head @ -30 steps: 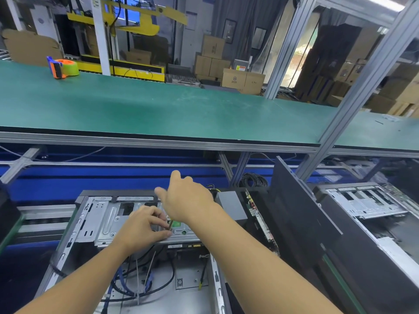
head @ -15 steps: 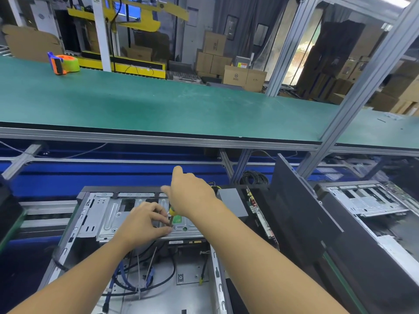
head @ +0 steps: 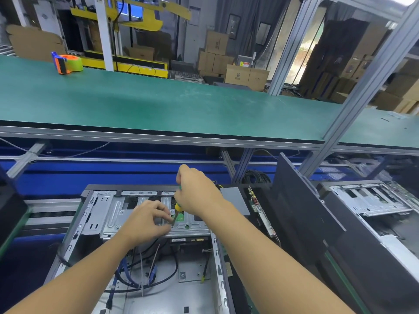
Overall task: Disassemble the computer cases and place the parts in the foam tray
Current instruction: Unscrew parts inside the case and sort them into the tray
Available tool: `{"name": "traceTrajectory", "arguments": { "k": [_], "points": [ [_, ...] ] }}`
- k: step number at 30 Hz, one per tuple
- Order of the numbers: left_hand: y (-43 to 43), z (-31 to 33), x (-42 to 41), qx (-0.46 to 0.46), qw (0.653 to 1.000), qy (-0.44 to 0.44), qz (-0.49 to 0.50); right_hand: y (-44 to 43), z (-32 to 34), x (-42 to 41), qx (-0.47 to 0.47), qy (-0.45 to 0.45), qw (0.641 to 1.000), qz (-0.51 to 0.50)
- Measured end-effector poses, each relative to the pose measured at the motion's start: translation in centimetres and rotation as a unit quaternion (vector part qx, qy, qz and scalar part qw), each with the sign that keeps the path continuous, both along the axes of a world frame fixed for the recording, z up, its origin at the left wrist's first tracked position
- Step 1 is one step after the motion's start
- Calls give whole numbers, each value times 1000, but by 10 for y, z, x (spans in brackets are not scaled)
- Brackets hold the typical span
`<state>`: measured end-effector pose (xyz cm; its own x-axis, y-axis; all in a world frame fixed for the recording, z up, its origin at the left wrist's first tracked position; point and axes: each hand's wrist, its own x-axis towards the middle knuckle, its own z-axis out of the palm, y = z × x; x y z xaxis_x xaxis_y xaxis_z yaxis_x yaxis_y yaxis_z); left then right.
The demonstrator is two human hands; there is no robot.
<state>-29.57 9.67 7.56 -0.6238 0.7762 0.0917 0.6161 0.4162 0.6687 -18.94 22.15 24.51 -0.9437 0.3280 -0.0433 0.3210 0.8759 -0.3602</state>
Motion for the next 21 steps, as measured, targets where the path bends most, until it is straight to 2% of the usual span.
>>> {"name": "traceTrajectory", "arguments": {
  "k": [7,14,18,21],
  "points": [
    [-1,2,3,-12,1000,27,1,4,-3,11,-22,98,995,-23],
    [6,0,11,-54,991,121,-11,30,-6,36,-64,181,978,-87],
    [19,5,26,-35,996,84,-8,53,-3,50,-115,243,951,-153],
    [46,25,58,-4,997,25,-74,76,3,61,-125,259,939,-187]
  ]
}}
